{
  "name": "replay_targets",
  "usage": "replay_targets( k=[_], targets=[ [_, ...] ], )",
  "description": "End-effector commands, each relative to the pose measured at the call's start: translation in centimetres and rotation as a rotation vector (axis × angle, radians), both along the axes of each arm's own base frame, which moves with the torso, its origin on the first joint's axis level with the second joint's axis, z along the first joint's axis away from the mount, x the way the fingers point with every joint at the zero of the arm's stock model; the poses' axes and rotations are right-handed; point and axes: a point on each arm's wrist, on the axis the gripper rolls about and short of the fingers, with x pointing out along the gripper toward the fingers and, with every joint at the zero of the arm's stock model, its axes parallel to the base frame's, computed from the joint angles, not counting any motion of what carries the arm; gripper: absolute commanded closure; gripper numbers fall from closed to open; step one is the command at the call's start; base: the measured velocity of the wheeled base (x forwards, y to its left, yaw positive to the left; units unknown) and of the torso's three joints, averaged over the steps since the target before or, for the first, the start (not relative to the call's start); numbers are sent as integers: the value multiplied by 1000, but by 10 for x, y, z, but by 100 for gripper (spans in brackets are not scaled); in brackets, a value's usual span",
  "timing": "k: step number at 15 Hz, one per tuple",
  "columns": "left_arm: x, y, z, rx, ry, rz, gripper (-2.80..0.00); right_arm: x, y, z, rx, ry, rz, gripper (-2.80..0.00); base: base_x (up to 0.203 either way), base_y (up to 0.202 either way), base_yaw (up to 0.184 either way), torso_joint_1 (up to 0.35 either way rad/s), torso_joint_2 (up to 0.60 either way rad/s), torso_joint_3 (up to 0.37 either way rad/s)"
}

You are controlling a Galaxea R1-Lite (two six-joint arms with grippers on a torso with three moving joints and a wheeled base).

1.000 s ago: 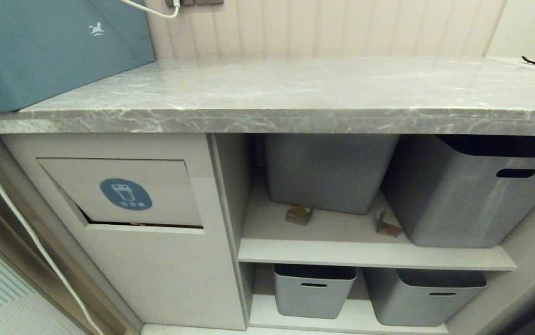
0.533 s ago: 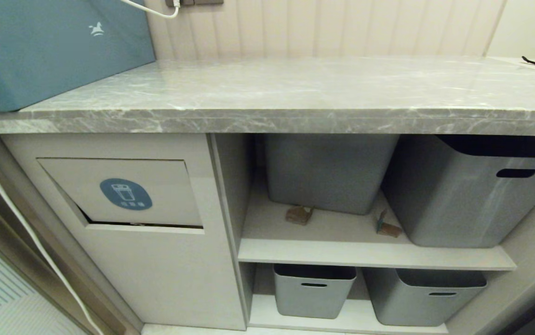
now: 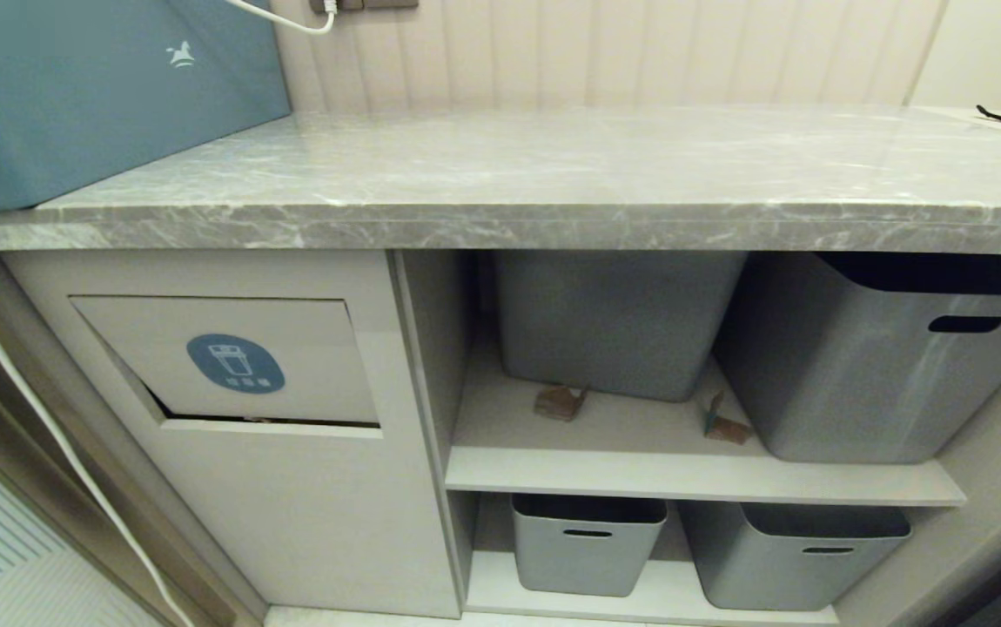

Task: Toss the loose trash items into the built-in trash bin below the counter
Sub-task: Pick up the garbage

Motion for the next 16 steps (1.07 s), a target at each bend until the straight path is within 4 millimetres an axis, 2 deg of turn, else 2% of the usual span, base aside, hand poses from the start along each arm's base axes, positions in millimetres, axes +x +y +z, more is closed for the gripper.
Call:
replay_targets(
  k=[1,3,6,8,9,11,13,16],
  targets=[
    [0,0,0,0,-1,0,0,0,0,0,-3,-1,-1,0,0,0,0,0,0,0],
    [0,0,0,-1,-2,0,0,-1,0,6,-4,-20,-13,0,0,0,0,0,0,0],
    [0,0,0,-1,-2,0,0,-5,-1,50,-1,-64,-25,0,0,0,0,0,0,0],
    [0,0,0,-1,-2,-1,0,16,0,77,0,63,-26,0,0,0,0,0,0,0],
    [0,0,0,-1,-2,0,0,30,0,82,-1,141,-24,0,0,0,0,0,0,0],
    [0,0,0,-1,-2,0,0,50,1,76,-1,282,23,0,0,0,0,0,0,0],
    [0,0,0,-1,-2,0,0,62,3,72,2,370,85,0,0,0,0,0,0,0],
    [0,0,0,-1,-2,0,0,86,5,79,-14,465,138,0,0,0,0,0,0,0]
  ],
)
